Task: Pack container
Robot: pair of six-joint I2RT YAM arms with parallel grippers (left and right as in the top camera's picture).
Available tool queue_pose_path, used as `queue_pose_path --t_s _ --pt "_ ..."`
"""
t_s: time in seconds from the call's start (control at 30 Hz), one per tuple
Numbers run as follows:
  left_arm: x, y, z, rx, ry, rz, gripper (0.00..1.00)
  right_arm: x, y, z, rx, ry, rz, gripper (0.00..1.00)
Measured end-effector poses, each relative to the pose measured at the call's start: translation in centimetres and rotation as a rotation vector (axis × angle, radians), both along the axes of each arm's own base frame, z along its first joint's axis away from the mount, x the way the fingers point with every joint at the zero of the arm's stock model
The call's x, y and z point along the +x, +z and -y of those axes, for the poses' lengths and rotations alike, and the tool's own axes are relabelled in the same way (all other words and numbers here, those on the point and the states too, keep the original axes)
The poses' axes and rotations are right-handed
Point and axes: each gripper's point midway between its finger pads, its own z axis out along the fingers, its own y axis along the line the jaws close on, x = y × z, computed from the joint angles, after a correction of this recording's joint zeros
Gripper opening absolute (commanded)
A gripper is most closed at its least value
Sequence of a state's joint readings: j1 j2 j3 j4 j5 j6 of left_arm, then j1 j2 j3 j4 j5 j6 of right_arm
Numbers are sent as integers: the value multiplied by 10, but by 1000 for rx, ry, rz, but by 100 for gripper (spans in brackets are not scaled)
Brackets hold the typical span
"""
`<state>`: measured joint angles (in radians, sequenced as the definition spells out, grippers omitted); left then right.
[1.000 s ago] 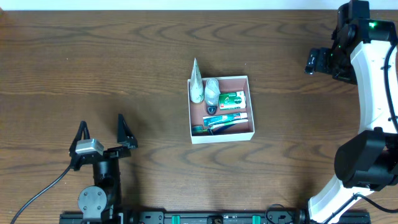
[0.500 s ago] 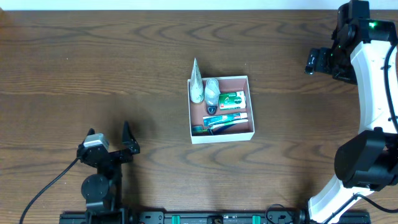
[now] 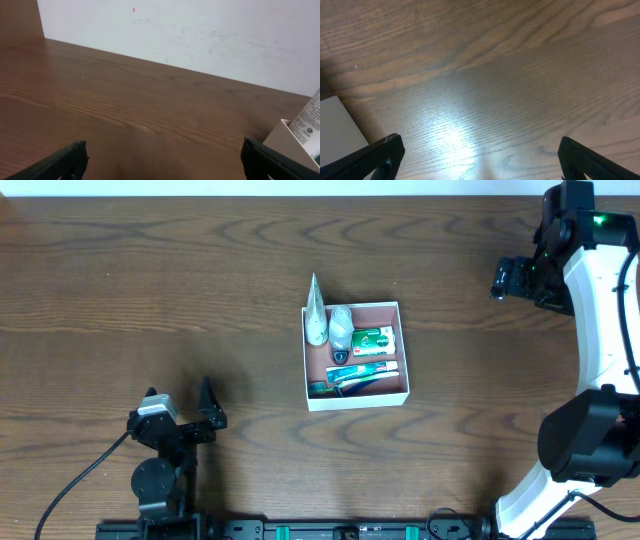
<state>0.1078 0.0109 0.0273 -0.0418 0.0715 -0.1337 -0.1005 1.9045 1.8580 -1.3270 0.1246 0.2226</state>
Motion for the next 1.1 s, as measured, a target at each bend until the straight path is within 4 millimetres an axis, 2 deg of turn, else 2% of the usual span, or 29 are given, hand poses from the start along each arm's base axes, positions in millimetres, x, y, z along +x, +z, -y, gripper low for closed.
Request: queue_pose_path --t_s 0.77,0.83,0.93,1.0,1.1 --pt "0 0 0 0 0 0 98 0 3 -1 0 2 8 99" --pt "0 0 0 0 0 0 98 -2 11 -3 -3 8 29 99" --pt "0 0 0 0 0 0 98 -7 42 -14 -10 33 111 99" --pt "0 0 0 0 0 0 98 -17 75 -27 -15 65 202 99" --pt "0 0 0 0 -1 0 98 -44 127 -49 -25 131 366 99"
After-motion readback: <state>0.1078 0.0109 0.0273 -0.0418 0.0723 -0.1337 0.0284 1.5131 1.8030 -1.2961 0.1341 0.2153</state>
